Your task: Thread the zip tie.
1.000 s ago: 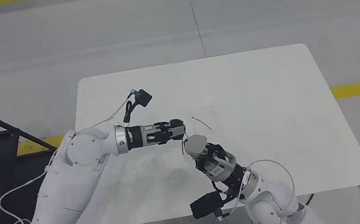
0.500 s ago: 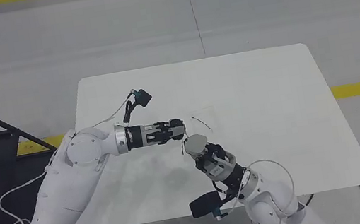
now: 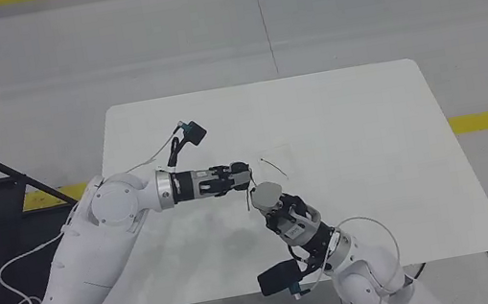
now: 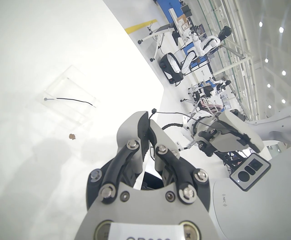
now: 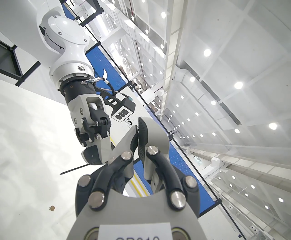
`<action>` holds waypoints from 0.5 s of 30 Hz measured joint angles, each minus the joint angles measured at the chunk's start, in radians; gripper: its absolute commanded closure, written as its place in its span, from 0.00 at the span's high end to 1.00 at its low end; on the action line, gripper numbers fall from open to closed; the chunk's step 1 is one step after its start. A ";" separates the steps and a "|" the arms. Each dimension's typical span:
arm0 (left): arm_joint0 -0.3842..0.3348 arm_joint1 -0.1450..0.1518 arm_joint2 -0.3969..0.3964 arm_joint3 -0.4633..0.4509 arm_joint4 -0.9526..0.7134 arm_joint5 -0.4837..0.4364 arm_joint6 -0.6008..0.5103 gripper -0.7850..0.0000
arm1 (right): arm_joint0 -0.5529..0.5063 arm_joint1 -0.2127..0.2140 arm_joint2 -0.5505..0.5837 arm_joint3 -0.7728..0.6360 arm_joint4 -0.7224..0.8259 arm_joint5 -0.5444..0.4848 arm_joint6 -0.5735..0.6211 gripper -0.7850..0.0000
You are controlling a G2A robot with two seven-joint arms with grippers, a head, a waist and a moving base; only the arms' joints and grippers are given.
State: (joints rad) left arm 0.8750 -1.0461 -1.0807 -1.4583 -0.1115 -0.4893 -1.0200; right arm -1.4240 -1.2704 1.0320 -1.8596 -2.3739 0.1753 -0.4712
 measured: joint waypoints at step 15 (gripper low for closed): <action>0.001 0.002 0.000 0.000 -0.005 -0.003 0.001 0.00 | 0.007 0.000 -0.001 0.004 -0.014 -0.026 0.012 0.00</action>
State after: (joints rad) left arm 0.8757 -1.0441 -1.0810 -1.4584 -0.1164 -0.4924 -1.0188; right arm -1.4172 -1.2699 1.0306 -1.8552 -2.3876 0.1493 -0.4594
